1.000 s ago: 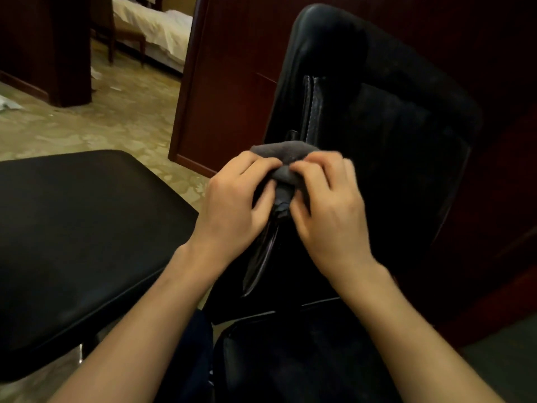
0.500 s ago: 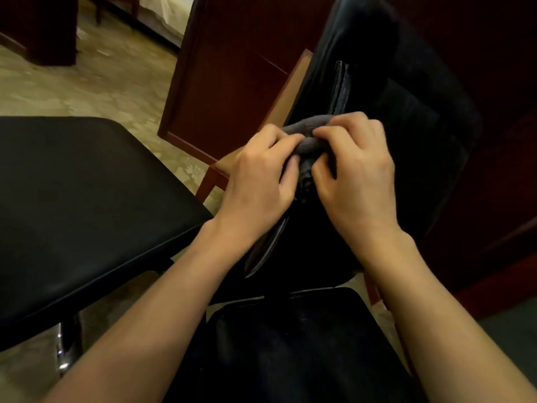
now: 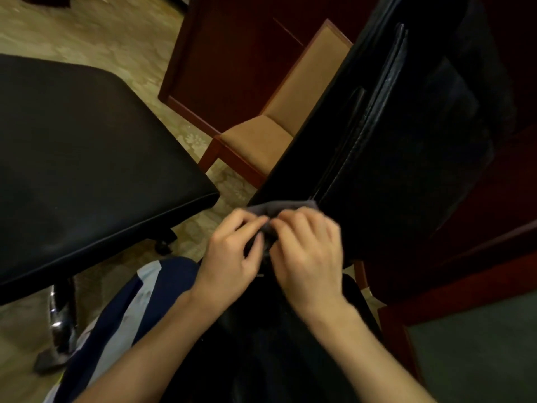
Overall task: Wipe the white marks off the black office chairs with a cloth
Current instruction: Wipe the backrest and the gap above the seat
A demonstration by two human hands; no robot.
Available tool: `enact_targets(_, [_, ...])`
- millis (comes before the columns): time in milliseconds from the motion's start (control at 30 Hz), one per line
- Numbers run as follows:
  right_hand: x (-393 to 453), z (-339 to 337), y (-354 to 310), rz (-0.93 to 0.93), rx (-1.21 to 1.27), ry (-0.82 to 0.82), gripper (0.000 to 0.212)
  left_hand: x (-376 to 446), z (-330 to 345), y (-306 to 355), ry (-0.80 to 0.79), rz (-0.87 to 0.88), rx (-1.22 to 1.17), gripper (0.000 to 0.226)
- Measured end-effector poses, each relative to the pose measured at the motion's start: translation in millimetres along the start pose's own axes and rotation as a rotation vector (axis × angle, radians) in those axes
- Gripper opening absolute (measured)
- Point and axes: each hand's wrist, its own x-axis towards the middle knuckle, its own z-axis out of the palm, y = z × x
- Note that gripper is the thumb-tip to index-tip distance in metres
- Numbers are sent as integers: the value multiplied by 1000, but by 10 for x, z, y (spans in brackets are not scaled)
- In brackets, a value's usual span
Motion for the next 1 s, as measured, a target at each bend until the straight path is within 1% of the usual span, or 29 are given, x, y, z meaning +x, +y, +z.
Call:
enact_targets(167, [519,-371,382,55,-71,165,17,660,75,459,154,71,-20,27])
enact_targets(233, [509,-328,416,85,-40,202,18,707,100,477,157,78,-27,27])
enact_targets(300, [346,-193,332,80,15,205,18,541,112,353,131,66,-26,28])
enact_targets(400, [17,59,59,57,45,121,23,53,143,27,104,1,4,30])
enact_targets(533, [-366,386,-242,-39,-40,-78,11,-570,170,-333,48,-145,61,30])
enact_targets(667, [-442,487,-360,-76,-87,-165,9,-697,161,-426,-34,-289,105,33])
enact_targets(733, [-422,518,-414,-100,-118,-214,12,-705,130,-443,-122,-323,131,40])
enact_targets(767, [-421,544,-443,-123,-138,-241,14,-721,124,-463,-174,-341,148,36])
enact_targets(833, [-431,589,-494,-166,-174,-287,18,-754,135,-491,-229,-395,153,15])
enact_targets(867, [-425,582,-508,-180,-183,-307,20,-767,136,-481,-209,-411,130,10])
enact_targets(967, [-340,457,-440,-185,-164,-288,24,-733,121,-397,-63,-346,92,26])
enact_targets(1000, [-308,398,-397,-177,-150,-267,22,-698,113,-364,-29,-323,99,25])
